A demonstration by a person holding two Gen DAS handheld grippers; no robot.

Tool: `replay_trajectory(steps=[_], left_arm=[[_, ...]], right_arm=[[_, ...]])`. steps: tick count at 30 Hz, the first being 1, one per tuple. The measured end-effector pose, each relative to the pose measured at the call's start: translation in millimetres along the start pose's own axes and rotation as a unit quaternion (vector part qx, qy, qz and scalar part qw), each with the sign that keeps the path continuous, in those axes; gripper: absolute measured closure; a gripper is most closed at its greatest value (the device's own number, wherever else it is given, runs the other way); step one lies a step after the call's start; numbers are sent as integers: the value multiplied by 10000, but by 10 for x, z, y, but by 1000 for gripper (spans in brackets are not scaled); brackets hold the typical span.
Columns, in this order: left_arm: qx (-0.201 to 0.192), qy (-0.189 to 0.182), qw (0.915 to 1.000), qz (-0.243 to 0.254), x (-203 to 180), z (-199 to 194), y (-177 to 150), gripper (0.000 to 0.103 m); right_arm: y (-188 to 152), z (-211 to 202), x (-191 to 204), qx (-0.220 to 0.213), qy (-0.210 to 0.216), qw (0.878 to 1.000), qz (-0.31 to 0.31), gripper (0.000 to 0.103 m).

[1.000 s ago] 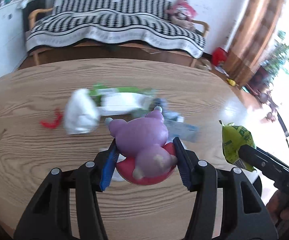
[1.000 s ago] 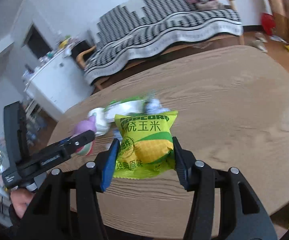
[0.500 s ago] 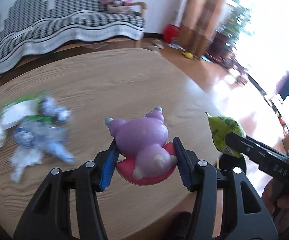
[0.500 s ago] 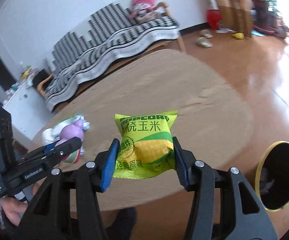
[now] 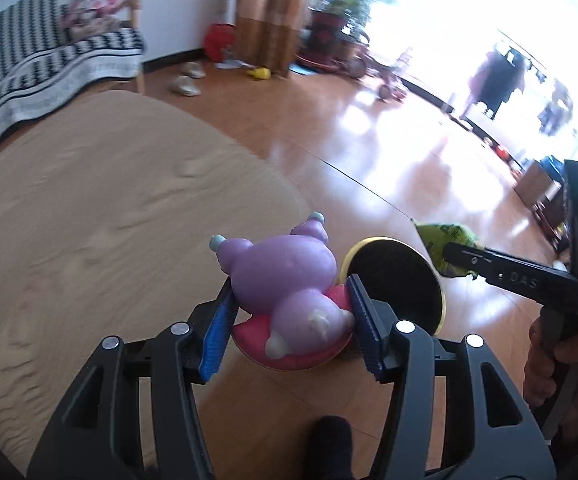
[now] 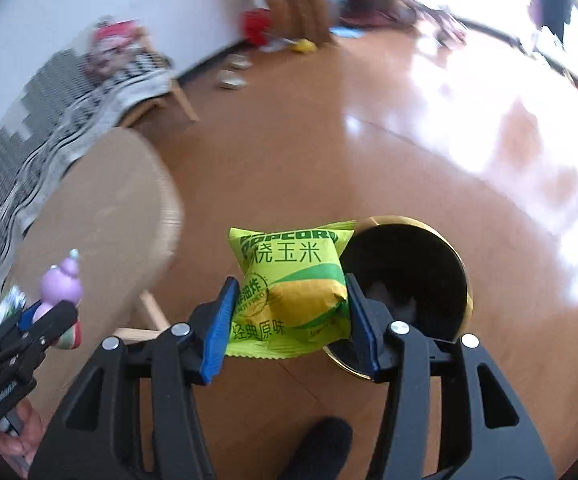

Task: Collect trash
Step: 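Carry both items to the bin and open the right tool to drop the popcorn bag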

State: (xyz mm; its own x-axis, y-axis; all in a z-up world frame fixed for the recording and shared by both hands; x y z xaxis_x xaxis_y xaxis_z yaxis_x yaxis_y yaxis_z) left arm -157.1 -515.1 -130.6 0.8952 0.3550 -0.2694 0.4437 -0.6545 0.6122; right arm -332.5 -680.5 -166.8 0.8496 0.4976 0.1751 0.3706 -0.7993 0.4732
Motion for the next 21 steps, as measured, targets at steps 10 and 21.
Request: replay_trajectory(steps=[10,21], left_arm=[[347,-445,9974,445,-710,783,-10,49],[583,-659,9944,580,-957,1191,-29,49]], right_arm=[[-139,241,-999,385,-495,9945,839,50],[-29,158,-1201,161,-366,9920,1196,29]])
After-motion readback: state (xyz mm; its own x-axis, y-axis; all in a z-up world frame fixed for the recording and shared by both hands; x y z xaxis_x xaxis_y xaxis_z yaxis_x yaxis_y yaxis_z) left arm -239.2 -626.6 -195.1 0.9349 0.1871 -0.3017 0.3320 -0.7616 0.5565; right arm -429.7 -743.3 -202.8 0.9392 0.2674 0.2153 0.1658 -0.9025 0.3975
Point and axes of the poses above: each gripper's, at about its wrist camera, not at the fingertips, and z roughly the way its jaws point, x to its left, y to its top, the point moved 9 cm from there along z, roughly the way its jaws point, and after that the axes turned 5 degrees about -y, right-handed, at the moved point
